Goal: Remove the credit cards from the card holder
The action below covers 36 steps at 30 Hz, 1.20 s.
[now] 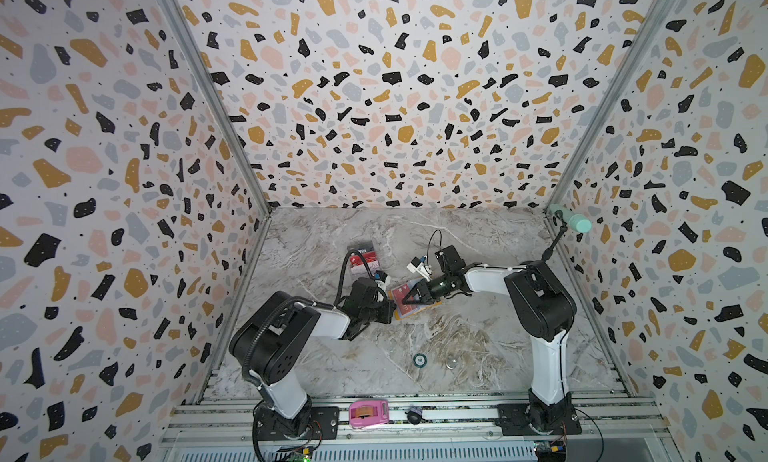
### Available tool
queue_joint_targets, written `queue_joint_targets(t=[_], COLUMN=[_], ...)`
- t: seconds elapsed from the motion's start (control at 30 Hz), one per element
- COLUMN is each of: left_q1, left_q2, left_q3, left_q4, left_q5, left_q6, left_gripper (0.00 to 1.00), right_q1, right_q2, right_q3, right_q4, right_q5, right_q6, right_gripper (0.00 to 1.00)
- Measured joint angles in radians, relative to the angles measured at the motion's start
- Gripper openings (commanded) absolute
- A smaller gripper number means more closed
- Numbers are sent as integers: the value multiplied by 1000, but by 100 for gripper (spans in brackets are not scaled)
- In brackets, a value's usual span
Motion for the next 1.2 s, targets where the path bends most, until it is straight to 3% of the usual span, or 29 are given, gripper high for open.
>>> queue_joint_targets(t=[1.2], left_q1=[-3], left_q2=[-2], left_q3=[10], left_q4=[-21], left_q5=[-5], left_q6=[1], left_gripper=[0], right_q1=[-85], right_q2=[-51], right_q3=[-90], right_q4=[69], right_q5=[-50], right_q6=[39], right_gripper=[21])
